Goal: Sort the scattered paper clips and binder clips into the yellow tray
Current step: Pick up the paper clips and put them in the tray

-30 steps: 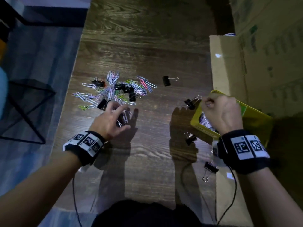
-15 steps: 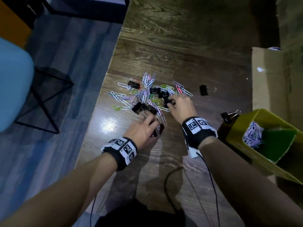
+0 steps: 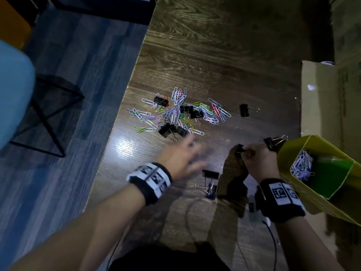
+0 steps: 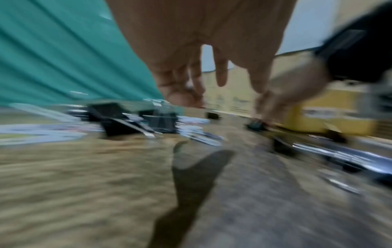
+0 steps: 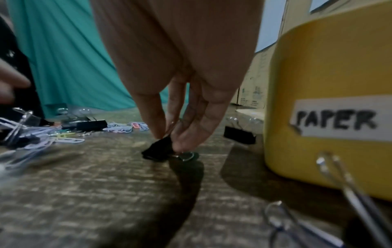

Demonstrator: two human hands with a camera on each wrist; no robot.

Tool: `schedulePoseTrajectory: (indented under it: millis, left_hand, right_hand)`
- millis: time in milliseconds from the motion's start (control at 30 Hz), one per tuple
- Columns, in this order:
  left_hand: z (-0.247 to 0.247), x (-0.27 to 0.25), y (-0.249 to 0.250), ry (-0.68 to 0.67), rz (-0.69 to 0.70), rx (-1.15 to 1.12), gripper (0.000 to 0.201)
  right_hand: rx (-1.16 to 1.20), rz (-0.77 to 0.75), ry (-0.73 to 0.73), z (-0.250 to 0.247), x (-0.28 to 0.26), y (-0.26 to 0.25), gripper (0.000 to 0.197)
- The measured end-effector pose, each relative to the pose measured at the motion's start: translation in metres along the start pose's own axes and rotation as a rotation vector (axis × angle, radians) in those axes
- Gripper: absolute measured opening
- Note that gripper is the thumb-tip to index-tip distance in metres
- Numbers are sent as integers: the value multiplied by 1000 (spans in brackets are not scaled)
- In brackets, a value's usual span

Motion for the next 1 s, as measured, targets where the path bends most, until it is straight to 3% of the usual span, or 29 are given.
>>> schedulePoseTrajectory:
  millis: [67, 100, 167, 233, 300, 467, 600, 800, 900, 1000]
  left_hand:
    - [-27, -5, -35, 183, -250, 20, 60]
    - [-35, -7, -51, 187, -336, 69, 66]
    - [-41, -7, -71, 87, -370, 177, 75]
    - [-40, -1, -79, -44, -305, 270, 77]
    - [-35, 7, -81, -176, -239, 348, 73]
    - [-25, 22, -74, -283, -149, 508, 61]
    - [-21, 24, -70, -262, -133, 483, 40]
    - [-14, 20, -81, -168, -10, 327, 26]
    - [-10, 9, -86, -61, 87, 328, 29]
    - [-12, -3, -84, 30, 119, 296, 32]
  right_hand:
    - [-57, -23, -22, -1, 1, 5, 22]
    - [-73, -55, 3, -2, 1, 4, 24]
    - [-39, -181, 73, -7, -2, -13, 28]
    - [63, -302, 79, -8, -3, -45, 32]
    - [75, -309, 21, -3, 4, -79, 33]
    - [-117, -430, -95, 13, 21, -134, 41]
    - [-216, -434, -128, 29, 31, -141, 31]
    - [61, -423, -37, 22, 28, -126, 20]
    - [148, -334, 109, 8, 19, -102, 16]
    - [80, -196, 152, -4, 11, -65, 16]
Point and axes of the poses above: each hand's wrist, its own x-axis towards the middle knuckle, its own z-axis out of the palm, y = z × x, the point moved 2 cm from there along x, towards the middle knuckle, and after that the axes turned 10 degrees about z, right-handed, at the moved point
